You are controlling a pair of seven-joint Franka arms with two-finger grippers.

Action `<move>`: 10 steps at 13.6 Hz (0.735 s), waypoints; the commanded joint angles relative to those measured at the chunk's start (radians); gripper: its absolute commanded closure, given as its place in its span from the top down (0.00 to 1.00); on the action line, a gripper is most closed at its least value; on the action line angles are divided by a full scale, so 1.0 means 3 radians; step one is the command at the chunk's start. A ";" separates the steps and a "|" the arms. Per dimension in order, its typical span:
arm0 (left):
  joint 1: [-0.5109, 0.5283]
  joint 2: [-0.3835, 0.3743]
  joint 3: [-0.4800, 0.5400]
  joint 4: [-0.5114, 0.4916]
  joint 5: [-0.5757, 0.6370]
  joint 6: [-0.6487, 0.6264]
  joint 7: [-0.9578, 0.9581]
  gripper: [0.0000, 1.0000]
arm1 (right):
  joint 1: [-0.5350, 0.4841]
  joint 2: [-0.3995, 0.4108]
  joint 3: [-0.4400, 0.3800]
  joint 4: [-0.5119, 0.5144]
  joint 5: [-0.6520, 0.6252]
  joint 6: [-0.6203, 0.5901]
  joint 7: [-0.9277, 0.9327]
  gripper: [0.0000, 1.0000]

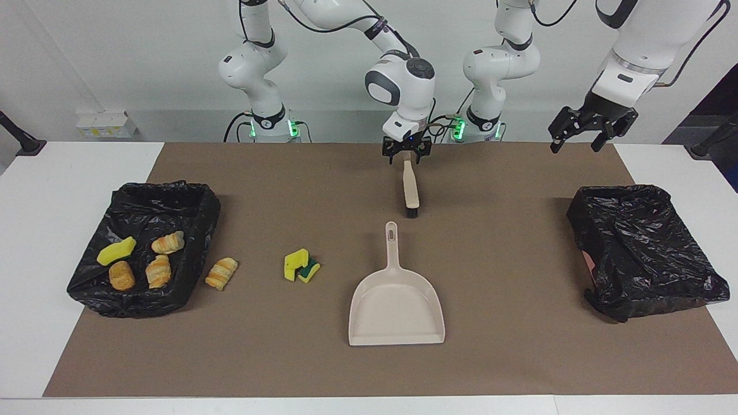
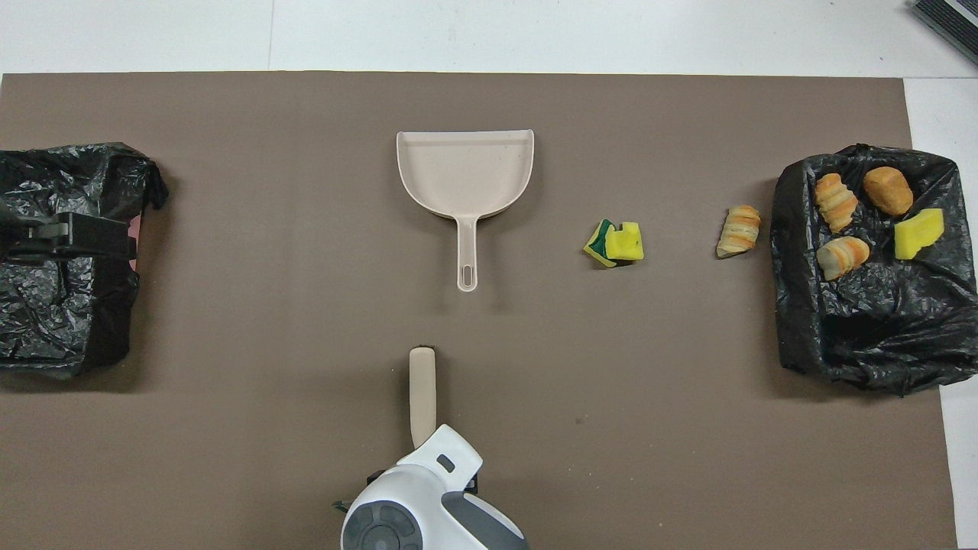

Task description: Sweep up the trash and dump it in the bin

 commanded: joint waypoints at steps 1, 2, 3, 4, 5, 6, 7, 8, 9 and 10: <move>-0.0161 -0.0061 -0.0019 -0.0089 -0.0029 0.0073 0.0060 1.00 | 0.0089 -0.0148 0.0006 -0.0139 -0.0011 0.0046 0.0162 0.73; -0.0197 -0.0026 -0.0024 -0.0094 -0.0040 0.0093 0.0020 1.00 | 0.0089 -0.0148 0.0006 -0.0139 -0.0011 0.0051 0.0152 0.69; -0.0328 0.0020 -0.0019 -0.0120 -0.0065 0.0184 -0.0011 1.00 | 0.0089 -0.0153 0.0006 -0.0159 -0.0006 0.0076 0.0142 0.60; -0.0385 0.0061 -0.0019 -0.0165 -0.0065 0.0292 -0.0036 1.00 | 0.0089 -0.0163 0.0006 -0.0195 -0.0011 0.0082 0.0131 0.49; -0.0386 0.0087 -0.0019 -0.0181 -0.0070 0.0419 -0.0103 1.00 | 0.0089 -0.0194 0.0011 -0.0241 -0.0011 0.0087 0.0146 0.33; -0.0391 0.0097 -0.0019 -0.0181 -0.0070 0.0496 -0.0159 1.00 | 0.0094 -0.0199 0.0011 -0.0241 -0.0011 0.0077 0.0157 0.17; -0.0391 0.0138 -0.0019 -0.0181 -0.0070 0.0533 -0.0170 1.00 | 0.0094 -0.0194 0.0016 -0.0221 -0.0011 0.0041 0.0162 0.00; -0.0396 0.0168 -0.0024 -0.0181 -0.0070 0.0568 -0.0170 1.00 | 0.0089 -0.0179 0.0016 -0.0185 -0.0011 0.0005 0.0162 0.00; -0.0447 0.0219 -0.0019 -0.0186 -0.0070 0.0635 -0.0170 1.00 | 0.0074 -0.0163 0.0011 -0.0139 -0.0011 -0.0025 0.0177 0.00; -0.0488 0.0275 -0.0024 -0.0181 -0.0070 0.0721 -0.0170 1.00 | 0.0038 -0.0173 0.0011 -0.0119 -0.0011 -0.0071 0.0187 0.00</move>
